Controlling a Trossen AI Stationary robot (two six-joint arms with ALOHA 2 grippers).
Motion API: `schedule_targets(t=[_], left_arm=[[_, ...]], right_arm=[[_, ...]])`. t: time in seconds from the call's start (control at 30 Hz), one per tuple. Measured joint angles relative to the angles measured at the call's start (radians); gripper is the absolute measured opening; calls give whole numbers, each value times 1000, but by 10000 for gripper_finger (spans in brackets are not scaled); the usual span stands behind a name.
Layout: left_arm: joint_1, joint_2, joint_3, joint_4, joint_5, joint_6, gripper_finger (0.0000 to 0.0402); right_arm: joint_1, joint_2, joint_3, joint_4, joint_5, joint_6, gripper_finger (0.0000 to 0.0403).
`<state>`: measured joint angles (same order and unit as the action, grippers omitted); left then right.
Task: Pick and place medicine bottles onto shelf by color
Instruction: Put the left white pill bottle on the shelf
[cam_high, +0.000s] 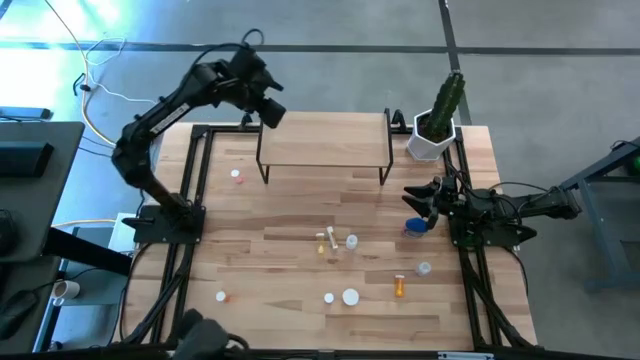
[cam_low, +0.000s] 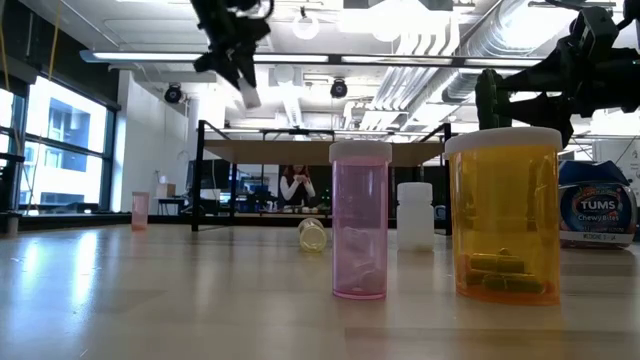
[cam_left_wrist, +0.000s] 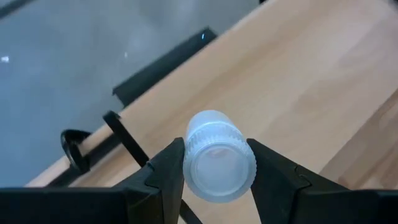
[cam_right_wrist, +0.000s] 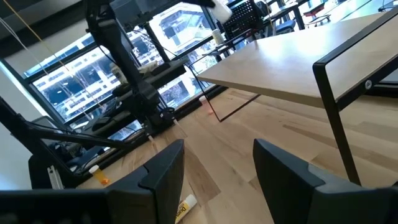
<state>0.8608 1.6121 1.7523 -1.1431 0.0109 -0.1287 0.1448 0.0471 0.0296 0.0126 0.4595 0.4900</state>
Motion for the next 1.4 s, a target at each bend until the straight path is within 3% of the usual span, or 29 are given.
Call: schedule_targets(t=[0.63, 1.07, 1.4], left_arm=[[-4, 175, 0, -73, -23, -62, 140], [-5, 190, 0, -72, -45, -104, 143], [-5, 192, 0, -61, -42, -104, 207]], right_arm=[[0, 0, 0, 0, -1, 0, 183], [0, 0, 0, 0, -5, 0, 183], [0, 0, 0, 0, -4, 0, 183]])
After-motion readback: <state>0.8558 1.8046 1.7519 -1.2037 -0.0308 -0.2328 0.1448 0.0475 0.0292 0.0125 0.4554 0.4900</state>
